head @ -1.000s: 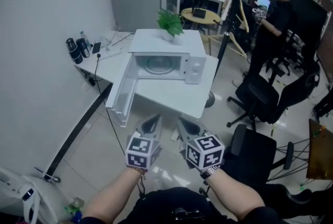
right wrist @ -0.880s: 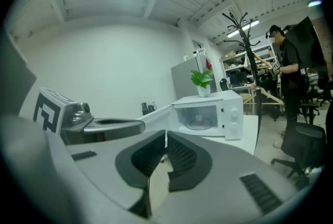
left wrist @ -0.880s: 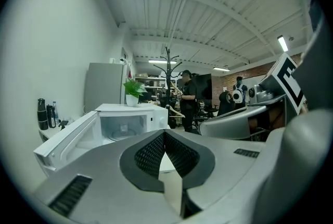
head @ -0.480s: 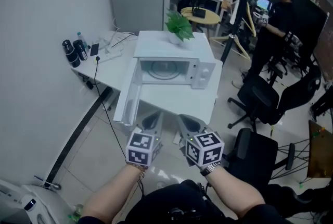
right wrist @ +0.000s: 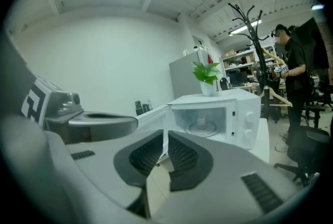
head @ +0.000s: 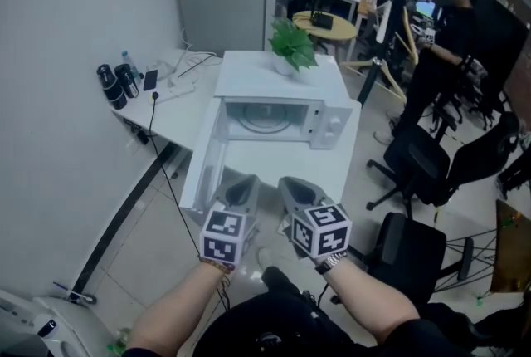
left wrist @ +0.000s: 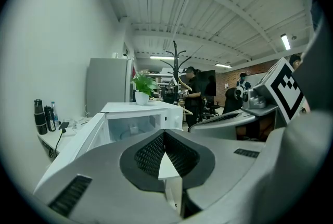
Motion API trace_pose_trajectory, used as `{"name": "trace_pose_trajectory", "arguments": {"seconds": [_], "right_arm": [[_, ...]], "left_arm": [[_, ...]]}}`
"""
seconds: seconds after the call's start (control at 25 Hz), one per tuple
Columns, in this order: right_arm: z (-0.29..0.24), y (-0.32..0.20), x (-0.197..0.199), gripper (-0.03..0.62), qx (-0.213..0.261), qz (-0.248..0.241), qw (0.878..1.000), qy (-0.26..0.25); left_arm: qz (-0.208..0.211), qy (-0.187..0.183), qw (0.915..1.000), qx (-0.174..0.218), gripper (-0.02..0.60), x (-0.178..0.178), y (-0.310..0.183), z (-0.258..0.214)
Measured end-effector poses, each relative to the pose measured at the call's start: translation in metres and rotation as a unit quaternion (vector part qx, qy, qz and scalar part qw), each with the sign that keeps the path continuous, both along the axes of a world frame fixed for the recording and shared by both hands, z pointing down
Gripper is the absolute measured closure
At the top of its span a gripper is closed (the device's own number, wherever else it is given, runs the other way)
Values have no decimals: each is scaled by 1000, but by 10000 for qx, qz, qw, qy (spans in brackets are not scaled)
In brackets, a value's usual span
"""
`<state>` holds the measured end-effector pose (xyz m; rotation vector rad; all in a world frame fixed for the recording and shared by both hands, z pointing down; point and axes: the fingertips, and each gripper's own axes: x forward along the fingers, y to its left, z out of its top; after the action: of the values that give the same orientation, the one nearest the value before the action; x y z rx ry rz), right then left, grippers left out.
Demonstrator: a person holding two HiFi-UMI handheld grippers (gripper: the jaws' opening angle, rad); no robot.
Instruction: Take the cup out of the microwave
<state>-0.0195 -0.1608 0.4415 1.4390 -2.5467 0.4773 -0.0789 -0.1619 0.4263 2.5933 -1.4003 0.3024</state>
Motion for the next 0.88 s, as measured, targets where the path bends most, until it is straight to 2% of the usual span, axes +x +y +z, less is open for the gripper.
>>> {"name": "trace_pose_trajectory", "arguments": {"seconds": [0.32, 0.48, 0.6, 0.8, 0.88], "right_arm": [[25, -71, 3, 540, -152, 18, 9999, -39], [39, -110, 8, 511, -269, 57, 9996, -38], [50, -140, 8, 465, -361, 66, 9993, -39], [76, -189, 9, 436, -518, 50, 9986, 37], [86, -207, 8, 402, -600, 46, 9981, 88]], "left_arm": [[-212, -119, 9995, -180, 584, 0, -55, 15], [-298, -162, 9989, -339, 584, 4, -87, 29], [-361, -183, 9982, -433, 584, 4, -110, 37], [-457, -252, 9970, -569, 584, 6, -148, 53], [-521, -266, 9962, -648, 584, 5, -160, 59]]}}
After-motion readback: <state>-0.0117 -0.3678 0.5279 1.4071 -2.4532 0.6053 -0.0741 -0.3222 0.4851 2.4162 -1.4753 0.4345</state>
